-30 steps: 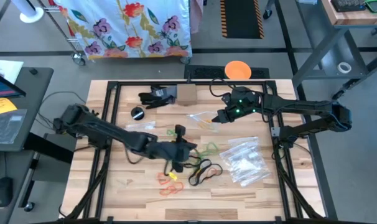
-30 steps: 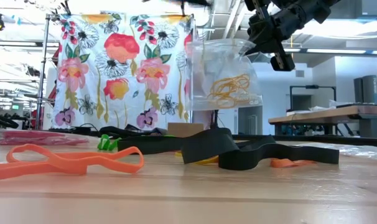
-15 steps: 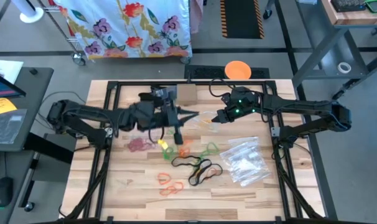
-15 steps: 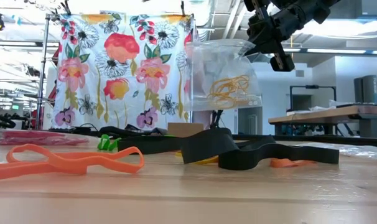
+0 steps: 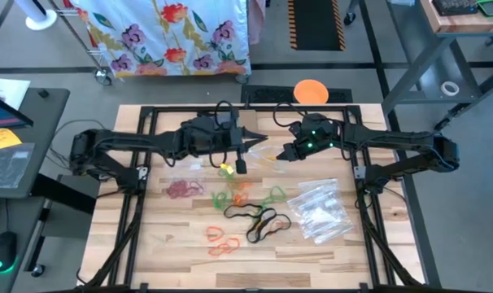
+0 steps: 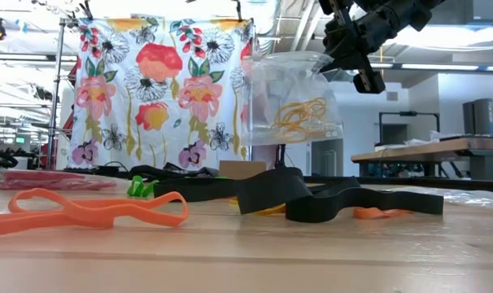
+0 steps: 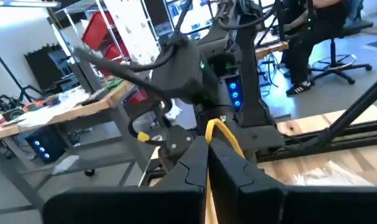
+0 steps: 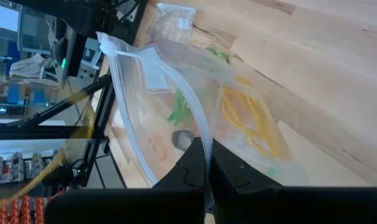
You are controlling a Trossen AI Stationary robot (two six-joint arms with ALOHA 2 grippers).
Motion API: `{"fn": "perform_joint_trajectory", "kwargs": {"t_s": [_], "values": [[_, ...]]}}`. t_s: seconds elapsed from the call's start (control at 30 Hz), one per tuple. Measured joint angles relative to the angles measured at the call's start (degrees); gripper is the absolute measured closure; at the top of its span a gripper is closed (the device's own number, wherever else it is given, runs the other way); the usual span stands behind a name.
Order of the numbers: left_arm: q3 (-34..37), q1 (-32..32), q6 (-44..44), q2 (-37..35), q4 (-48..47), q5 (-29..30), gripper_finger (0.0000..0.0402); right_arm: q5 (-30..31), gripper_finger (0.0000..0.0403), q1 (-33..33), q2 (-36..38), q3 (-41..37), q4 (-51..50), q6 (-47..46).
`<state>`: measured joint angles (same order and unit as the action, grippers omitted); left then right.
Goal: Sort rubber bands
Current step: Put the yellow rubber band into the transparent zip bag
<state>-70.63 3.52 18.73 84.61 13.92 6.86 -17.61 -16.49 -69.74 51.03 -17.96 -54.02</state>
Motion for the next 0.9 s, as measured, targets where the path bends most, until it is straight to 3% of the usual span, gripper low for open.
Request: {"fn": "perform_joint_trajectory", "kwargs": {"t_s": [0.9], "values": [[0.0, 3.5, -1.4, 2.1, 5.8, -5.6, 0.0401, 0.0, 0.0403, 0.0, 0.0, 0.0, 0.0, 0.1]]}}
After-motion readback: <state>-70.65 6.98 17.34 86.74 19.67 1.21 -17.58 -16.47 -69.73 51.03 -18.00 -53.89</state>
